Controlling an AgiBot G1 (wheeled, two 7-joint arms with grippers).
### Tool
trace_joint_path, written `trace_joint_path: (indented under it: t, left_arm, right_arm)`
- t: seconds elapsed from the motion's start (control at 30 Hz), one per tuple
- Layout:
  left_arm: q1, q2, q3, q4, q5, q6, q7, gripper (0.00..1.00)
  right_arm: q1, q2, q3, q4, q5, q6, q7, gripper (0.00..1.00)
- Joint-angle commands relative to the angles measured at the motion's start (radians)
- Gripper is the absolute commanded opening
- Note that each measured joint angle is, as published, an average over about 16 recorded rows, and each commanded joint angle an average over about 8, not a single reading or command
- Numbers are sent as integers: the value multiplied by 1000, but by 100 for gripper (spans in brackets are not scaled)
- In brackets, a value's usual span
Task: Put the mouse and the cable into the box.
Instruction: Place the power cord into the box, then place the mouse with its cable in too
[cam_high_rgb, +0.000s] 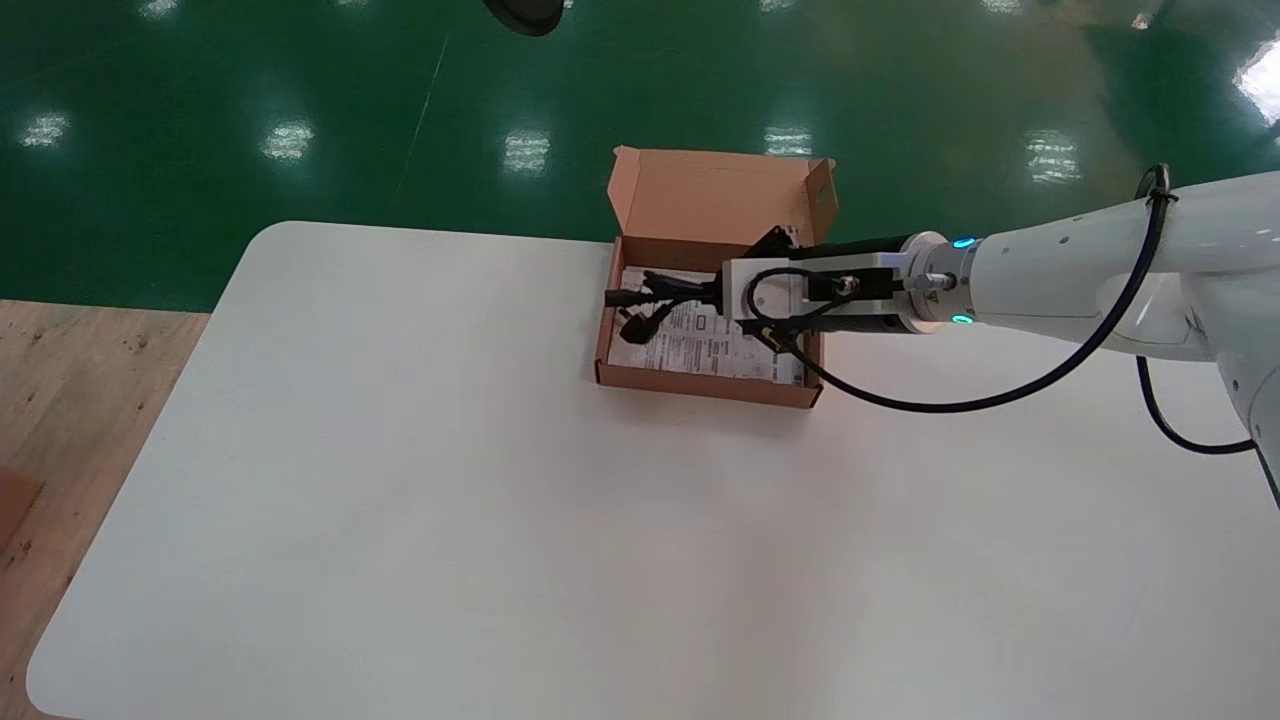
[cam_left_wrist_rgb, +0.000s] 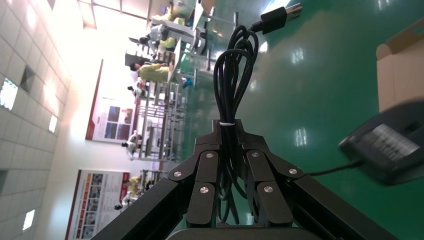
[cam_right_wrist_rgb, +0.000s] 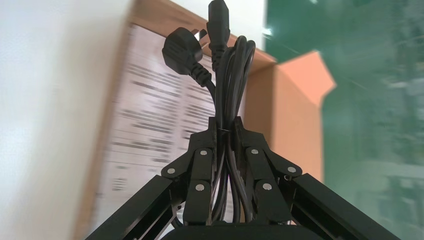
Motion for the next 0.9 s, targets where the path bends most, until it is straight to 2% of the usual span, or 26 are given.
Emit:
trace_joint_path:
  t: [0.03, 0.1, 0.13, 0.2, 0.33, 0.6, 0.73, 0.9]
  left_arm:
    - [1, -7, 0, -2, 1, 4, 1, 0]
    - [5, -10, 0, -2, 0, 8, 2, 0]
    - [6, -10, 0, -2, 0, 11, 2, 0]
    - [10, -10, 1, -2, -1, 15, 1, 0]
    - [18, -4, 2, 4, 0, 22, -3, 0]
    - [54, 44, 2, 33, -7, 38, -5, 0]
    - [105, 103, -5, 62, -25, 55, 9, 0]
    - [207, 196, -16, 101, -49, 22, 38, 0]
  right_arm:
    - [0, 2, -4, -9, -4, -26, 5, 68]
    - [6, 5, -9, -17, -10, -60, 13, 88]
    - [9, 7, -10, -20, -12, -75, 17, 94]
    - [15, 9, -13, -25, -16, -103, 22, 100]
    - [21, 11, -16, -29, -19, -132, 24, 100]
    - [40, 30, -9, -30, -9, -136, 22, 100]
    - [97, 103, 13, -30, 21, -144, 27, 100]
    - [194, 247, 27, -36, 40, -172, 44, 100]
